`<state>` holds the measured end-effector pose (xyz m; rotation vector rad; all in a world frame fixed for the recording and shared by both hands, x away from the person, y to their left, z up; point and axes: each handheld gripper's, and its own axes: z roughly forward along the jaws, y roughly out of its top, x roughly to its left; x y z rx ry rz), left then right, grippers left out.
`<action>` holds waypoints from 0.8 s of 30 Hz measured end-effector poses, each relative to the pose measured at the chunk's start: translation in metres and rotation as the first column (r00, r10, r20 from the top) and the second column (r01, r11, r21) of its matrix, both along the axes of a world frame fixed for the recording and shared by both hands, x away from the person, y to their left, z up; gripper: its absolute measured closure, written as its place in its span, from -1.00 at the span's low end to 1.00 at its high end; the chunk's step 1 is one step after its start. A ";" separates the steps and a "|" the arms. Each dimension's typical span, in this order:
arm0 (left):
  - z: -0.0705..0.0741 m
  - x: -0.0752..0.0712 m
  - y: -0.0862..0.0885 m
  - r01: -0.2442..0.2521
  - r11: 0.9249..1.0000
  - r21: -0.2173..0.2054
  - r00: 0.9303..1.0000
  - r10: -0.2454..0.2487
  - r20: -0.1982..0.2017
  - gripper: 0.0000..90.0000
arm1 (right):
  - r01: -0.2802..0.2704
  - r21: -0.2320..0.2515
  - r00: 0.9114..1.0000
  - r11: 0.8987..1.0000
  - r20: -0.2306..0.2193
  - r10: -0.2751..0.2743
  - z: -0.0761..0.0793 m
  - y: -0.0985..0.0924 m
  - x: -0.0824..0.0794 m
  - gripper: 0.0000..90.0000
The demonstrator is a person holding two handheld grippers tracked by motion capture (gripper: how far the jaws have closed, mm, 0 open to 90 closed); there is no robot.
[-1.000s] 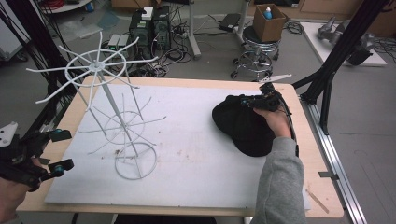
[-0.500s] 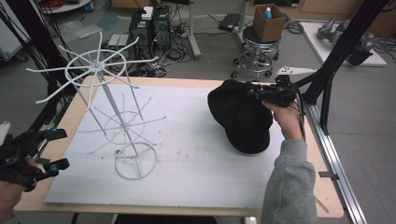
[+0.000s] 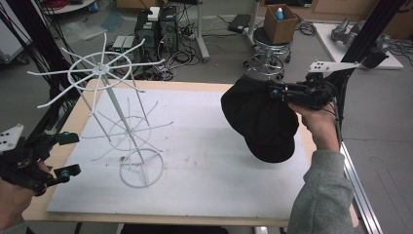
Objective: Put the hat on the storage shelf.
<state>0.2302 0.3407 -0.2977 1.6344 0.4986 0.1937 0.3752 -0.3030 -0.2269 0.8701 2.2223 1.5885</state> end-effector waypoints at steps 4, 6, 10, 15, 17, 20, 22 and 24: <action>0.000 0.003 0.000 0.003 1.000 -0.008 1.000 -0.003 -0.001 -0.96 | -0.010 -0.016 1.000 1.000 0.012 0.010 0.012 0.001 -0.010 0.63; 0.000 0.004 -0.001 0.007 1.000 -0.009 1.000 -0.007 0.000 -0.96 | -0.015 -0.017 1.000 1.000 0.022 0.015 0.018 0.001 -0.015 0.63; 0.002 0.006 -0.002 0.013 1.000 -0.014 1.000 -0.013 0.005 -0.96 | -0.020 -0.018 0.999 1.000 0.046 0.020 0.033 0.001 -0.028 0.63; 0.003 0.008 -0.004 0.022 1.000 -0.019 1.000 -0.021 0.008 -0.96 | -0.022 -0.040 0.997 0.999 0.068 0.025 0.054 0.004 -0.043 0.63; 0.003 0.008 -0.004 0.025 0.999 -0.022 1.000 -0.024 0.010 -0.96 | -0.030 -0.040 0.996 0.999 0.084 0.033 0.060 0.006 -0.047 0.63; 0.002 0.007 -0.004 0.023 0.999 -0.029 1.000 -0.023 0.006 -0.96 | -0.034 -0.038 0.995 0.999 0.087 0.038 0.066 0.009 -0.051 0.63; 0.001 0.004 -0.005 0.020 0.999 -0.027 1.000 -0.020 0.007 -0.96 | -0.038 -0.046 0.995 0.998 0.092 0.043 0.072 0.012 -0.055 0.63; 0.001 0.001 -0.005 0.015 1.000 -0.021 1.000 -0.015 0.008 -0.96 | -0.045 -0.046 0.993 0.998 0.108 0.050 0.077 0.014 -0.058 0.63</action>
